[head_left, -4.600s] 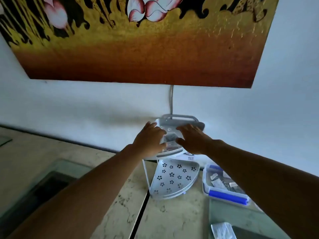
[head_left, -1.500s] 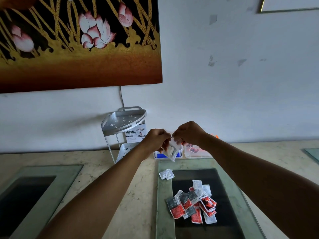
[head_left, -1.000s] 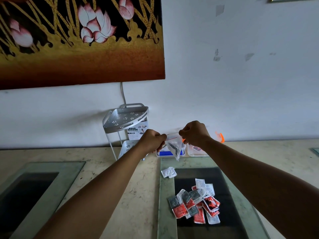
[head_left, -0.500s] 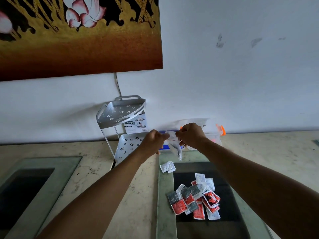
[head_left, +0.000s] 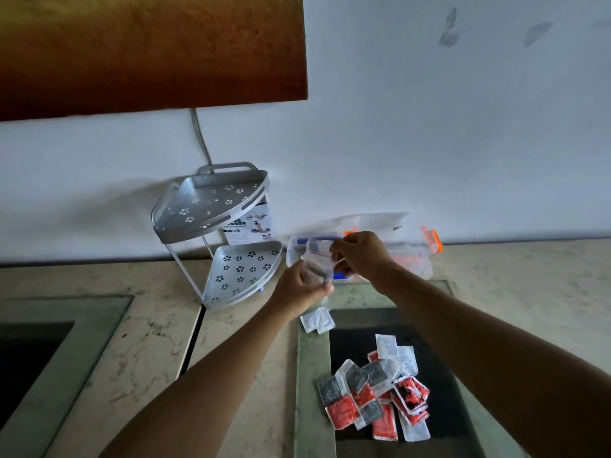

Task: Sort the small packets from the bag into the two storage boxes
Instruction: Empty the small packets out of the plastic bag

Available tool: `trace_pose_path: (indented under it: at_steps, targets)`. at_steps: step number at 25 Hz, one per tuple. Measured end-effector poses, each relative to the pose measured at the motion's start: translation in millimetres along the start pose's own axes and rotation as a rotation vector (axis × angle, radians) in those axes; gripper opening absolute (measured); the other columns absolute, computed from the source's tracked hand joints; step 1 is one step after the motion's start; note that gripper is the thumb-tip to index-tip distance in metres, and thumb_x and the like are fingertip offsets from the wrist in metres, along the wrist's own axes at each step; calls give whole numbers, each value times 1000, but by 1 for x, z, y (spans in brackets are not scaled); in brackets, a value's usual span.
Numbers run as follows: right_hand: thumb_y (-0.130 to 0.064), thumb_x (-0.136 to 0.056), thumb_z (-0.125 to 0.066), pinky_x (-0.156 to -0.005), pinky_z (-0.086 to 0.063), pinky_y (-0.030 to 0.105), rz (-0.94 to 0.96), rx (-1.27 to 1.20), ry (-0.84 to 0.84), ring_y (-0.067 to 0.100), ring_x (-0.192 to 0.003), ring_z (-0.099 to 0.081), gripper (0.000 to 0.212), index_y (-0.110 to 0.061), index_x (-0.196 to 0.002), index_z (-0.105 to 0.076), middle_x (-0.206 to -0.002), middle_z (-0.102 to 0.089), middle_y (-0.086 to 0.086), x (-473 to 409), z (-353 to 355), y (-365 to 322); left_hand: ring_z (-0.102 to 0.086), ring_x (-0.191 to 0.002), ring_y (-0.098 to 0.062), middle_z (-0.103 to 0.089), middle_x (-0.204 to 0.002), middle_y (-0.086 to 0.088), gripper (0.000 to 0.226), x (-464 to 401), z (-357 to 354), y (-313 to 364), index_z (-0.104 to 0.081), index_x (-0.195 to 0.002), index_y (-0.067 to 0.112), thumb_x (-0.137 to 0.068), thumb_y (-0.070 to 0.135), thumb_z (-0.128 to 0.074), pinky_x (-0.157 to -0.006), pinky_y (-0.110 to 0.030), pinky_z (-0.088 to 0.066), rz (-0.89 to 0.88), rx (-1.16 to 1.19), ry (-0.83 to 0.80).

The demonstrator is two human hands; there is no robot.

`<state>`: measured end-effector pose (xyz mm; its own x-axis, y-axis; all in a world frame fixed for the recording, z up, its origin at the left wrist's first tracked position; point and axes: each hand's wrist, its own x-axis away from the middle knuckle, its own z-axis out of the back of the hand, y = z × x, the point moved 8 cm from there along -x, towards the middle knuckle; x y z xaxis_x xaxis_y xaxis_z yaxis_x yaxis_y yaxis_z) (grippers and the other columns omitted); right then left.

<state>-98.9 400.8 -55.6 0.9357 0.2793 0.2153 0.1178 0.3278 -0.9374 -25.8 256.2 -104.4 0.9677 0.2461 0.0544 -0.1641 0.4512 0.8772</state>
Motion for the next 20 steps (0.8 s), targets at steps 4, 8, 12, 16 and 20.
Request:
trace_pose_path:
  at_steps: [4, 8, 12, 16, 20]
  targets:
    - [-11, -96, -53, -52, -51, 31, -96, -73, 51, 23, -55, -64, 21, 3, -101, -69, -85, -69, 16, -37, -2, 39, -69, -58, -25, -68, -81, -12, 28, -30, -16, -25, -61, -93, 13, -81, 29, -81, -58, -44, -61, 182, 240, -95]
    - [-16, -93, -66, -53, -55, 34, 31, 116, -68, 24, -65, -71, 17, -10, -108, -62, -90, -72, 12, -63, -29, 63, -59, -43, -19, -61, -64, -12, 23, -64, -22, -33, -56, -73, 16, -91, 24, -70, -44, -28, -49, 336, 210, -110]
    - [-9, -77, -75, -59, -60, 37, 187, 195, -122, 22, -75, -74, 48, -26, -116, -54, -100, -69, 5, -92, -49, 71, -43, -39, -19, -57, -47, -4, 29, -108, -24, -54, -62, -71, 12, -86, 35, -73, -42, -24, -37, 449, 229, -128]
    - [-5, -78, -77, -62, -55, 22, 270, 279, -134, 14, -83, -68, 48, -25, -117, -54, -102, -64, -5, -118, -54, 69, -45, -40, -19, -58, -57, -8, 40, -137, -26, -80, -60, -104, -2, -88, 33, -73, -38, -24, -36, 530, 367, -115]
    - [-11, -87, -73, -69, -62, 40, 253, 323, -85, 15, -69, -74, 17, -17, -101, -67, -94, -71, -2, -149, -55, 77, -45, -47, -20, -61, -73, -17, 18, -149, -31, -93, -54, -97, 5, -94, 23, -49, -43, -22, -32, 644, 505, -152]
